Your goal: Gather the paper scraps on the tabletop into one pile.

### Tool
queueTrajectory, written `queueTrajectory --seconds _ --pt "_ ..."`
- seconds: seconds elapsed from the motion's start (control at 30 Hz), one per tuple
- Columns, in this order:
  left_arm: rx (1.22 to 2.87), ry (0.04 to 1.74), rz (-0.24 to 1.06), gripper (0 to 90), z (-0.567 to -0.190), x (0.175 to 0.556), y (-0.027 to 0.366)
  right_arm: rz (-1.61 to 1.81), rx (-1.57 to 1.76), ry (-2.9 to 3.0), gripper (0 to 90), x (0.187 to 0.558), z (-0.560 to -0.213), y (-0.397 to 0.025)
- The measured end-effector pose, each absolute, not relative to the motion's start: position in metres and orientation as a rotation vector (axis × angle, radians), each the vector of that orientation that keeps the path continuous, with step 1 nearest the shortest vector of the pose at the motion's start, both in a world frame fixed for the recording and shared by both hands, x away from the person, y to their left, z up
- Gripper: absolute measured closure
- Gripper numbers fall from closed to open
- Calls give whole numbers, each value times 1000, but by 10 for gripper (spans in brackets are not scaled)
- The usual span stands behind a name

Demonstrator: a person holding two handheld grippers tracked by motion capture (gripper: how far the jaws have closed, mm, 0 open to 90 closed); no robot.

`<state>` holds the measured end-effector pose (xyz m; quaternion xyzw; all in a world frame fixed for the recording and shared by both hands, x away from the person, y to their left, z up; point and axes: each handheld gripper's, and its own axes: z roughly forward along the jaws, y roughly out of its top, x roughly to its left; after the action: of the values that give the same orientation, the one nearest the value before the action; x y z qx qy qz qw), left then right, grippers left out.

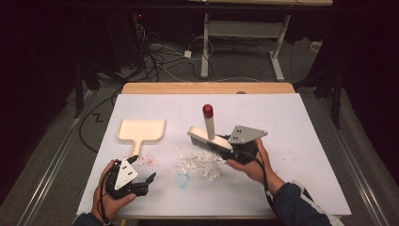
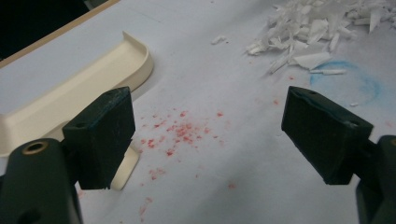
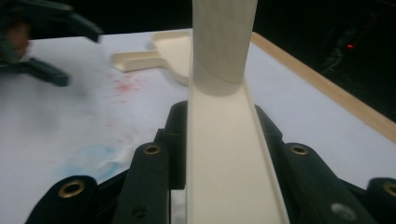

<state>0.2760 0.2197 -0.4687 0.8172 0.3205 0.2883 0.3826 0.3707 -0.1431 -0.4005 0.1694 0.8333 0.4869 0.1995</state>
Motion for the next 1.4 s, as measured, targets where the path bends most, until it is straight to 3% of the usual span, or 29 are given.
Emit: queueTrajectory --seconds 0.23,0.53,0.9,1.17,1.4 --pt "2101 804 729 165 -470 278 216 1196 574 2269 676 432 -421 -142" --pt "2117 800 702 165 -474 279 216 1164 609 2260 677 471 -443 -111" --pt "2122 791 691 165 -475 278 215 1357 345 2502 670 452 -453 -71" --pt "2133 784 692 166 -475 277 214 1441 89 2637 673 429 -443 -90" --pt "2145 781 691 166 -476 277 212 1428 198 2462 676 417 -429 -114"
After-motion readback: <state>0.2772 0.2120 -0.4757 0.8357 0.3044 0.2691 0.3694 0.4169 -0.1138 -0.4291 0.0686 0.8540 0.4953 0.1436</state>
